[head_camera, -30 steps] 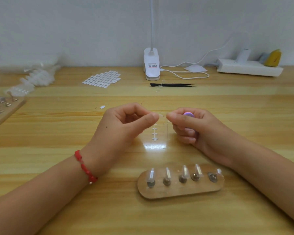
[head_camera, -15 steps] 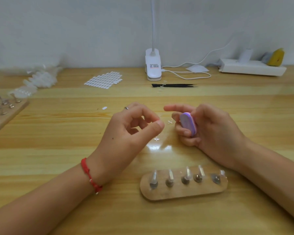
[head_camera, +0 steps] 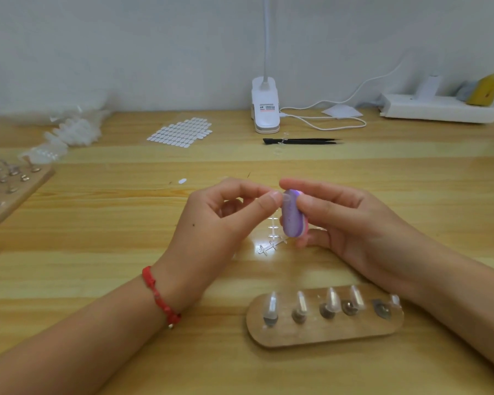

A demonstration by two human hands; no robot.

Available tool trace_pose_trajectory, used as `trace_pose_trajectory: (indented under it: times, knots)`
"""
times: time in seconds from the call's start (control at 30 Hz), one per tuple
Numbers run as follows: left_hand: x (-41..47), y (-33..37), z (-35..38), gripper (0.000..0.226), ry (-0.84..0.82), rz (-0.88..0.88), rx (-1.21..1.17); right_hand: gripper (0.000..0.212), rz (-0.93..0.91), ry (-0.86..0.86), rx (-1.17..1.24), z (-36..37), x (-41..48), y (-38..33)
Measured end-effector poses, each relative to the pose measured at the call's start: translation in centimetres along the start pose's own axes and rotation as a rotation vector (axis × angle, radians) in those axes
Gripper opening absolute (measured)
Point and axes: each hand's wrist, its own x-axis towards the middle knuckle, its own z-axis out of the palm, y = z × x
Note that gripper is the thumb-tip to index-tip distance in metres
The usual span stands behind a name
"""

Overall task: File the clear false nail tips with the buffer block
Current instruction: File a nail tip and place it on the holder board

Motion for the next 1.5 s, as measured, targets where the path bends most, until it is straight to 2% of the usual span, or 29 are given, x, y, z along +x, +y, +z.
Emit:
trace_pose_trajectory:
  times: [0.13, 0.23, 0.37, 0.57, 0.67, 0.87, 0.93, 1.07, 1.2, 1.3, 1.4, 1.5]
  knots:
    - [-0.07, 0.06, -0.05, 0.02, -0.065, -0.016, 0.032, 0.029, 0.004, 0.035, 0.04, -0.18, -0.06, 0.05]
    - [-0.05, 0.04, -0.19, 0.007, -0.049, -0.007, 0.021, 0.032, 0.023, 0.053, 0.048, -0.07, -0.03, -0.05]
    - [-0.11, -0.04, -0.18, 0.012, -0.083, -0.027, 0.076, 0.037, 0.042, 0.069, 0.035, 0.12, -0.12, -0.19]
    - [-0.04, -0.12, -0.46, 0.015, -0.037, -0.034, 0.104, 0.035, 0.061, 0.103, 0.046, 0.23, -0.15, -0.26]
    - [-0.14, -0.16, -0.28, 0.013, -0.085, -0.02, 0.145, 0.031, 0.053, 0.147, 0.075, 0.13, -0.16, -0.23]
    - [-0.28, -0.02, -0.09, 0.015, -0.076, 0.068, 0.169, 0.037, 0.068, 0.113, 0.02, 0.45, -0.14, -0.35]
    - [-0.41, -0.03, 0.01, 0.017, -0.105, 0.058, 0.154, 0.037, 0.054, 0.144, 0.059, 0.31, -0.17, -0.31]
    - [-0.45, 0.32, -0.06, 0.016, -0.092, 0.063, 0.129, 0.037, 0.06, 0.095, 0.007, 0.59, -0.21, -0.37]
    - [-0.65, 0.41, 0.12, 0.015, -0.12, 0.067, 0.153, 0.028, 0.053, 0.136, 0.079, 0.26, -0.19, -0.36]
    - [-0.56, 0.49, 0.04, 0.014, -0.094, 0.08, 0.148, 0.034, 0.066, 0.086, 0.011, 0.5, -0.22, -0.42]
    - [-0.56, 0.44, 0.04, 0.013, -0.131, 0.069, 0.185, 0.03, 0.058, 0.136, 0.074, 0.27, -0.18, -0.39]
    - [-0.59, 0.37, -0.06, 0.014, -0.115, 0.09, 0.198, 0.031, 0.07, 0.103, 0.033, 0.32, -0.23, -0.51]
